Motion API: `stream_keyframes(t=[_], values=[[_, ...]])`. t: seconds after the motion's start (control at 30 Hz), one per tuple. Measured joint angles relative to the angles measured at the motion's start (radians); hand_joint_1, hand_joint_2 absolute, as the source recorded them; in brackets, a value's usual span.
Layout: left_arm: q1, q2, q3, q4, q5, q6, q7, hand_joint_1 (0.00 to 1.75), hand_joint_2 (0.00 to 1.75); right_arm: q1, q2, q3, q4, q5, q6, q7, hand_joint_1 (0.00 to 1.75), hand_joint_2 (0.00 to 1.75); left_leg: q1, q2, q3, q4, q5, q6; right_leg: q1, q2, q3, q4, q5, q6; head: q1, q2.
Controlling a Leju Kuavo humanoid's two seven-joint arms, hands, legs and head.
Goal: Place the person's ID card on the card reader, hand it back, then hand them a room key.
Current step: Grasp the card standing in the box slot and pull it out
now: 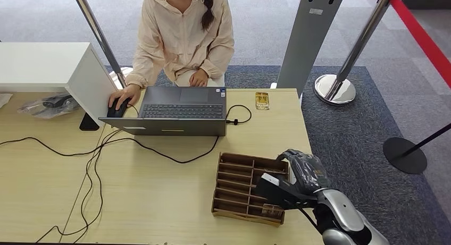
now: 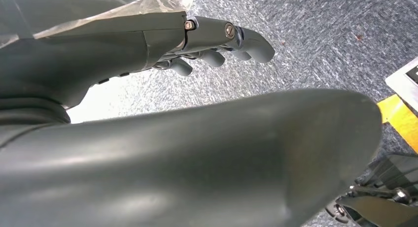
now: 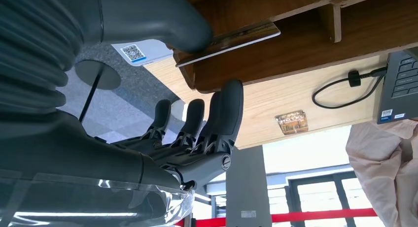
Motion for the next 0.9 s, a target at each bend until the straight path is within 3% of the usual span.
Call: stream_keyframes(t=[0.37,0.9], values=[[0.000,0.000,0.002,0.000,-0.008,-0.002,0.000,0.00,0.00,-0.002,0.003,0.000,0.003,0.003,-0.001,-0.001,1.09,1.75,0.000,0.000,0.000,0.000,0.000,0.000,0.000,0.000,0.000,0.000,0.000,0.000,0.000,0.000],[0.000,0.000,0.002,0.000,-0.010,0.003,-0.002,0.00,0.00,-0.006,0.010,0.000,0.014,0.007,-0.008,-0.013,1.10,1.75,0.000,0.000,-0.001,0.000,0.000,0.000,0.000,0.000,0.000,0.000,0.000,0.000,0.000,0.000]])
